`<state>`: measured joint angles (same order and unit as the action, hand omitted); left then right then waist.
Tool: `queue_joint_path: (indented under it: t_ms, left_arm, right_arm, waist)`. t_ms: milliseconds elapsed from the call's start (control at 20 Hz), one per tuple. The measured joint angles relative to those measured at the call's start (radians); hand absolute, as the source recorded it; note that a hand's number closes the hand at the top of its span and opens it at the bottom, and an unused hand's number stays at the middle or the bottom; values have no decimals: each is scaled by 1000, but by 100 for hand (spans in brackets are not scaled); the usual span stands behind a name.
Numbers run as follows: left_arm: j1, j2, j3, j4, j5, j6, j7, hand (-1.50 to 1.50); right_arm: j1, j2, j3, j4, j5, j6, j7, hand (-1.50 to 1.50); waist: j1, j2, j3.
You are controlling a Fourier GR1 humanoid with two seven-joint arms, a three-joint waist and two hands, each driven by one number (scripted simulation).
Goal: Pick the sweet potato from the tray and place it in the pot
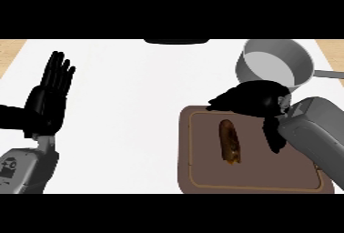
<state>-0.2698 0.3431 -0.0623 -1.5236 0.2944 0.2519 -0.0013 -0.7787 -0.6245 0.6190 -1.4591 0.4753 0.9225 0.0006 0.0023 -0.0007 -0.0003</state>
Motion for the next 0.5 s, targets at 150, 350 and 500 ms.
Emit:
queue_joint_path:
  t_ms: [150,350,500]
  left_arm:
    - [6,1,19,-7,1,-23,5,0]
    - [-4,-15,32,8,-18,-29,2,0]
    - [-15,-20,44,5,-24,-36,23,0]
  right_arm:
    - [42,15,-7,-8,50,2,-14,-150]
    - [90,46,-2,-4,127,-35,-62,-150]
    - [131,70,-18,-29,165,-47,-79,-150]
  waist:
    - [1,0,0]
    - [1,1,0]
    - [-1,1,0]
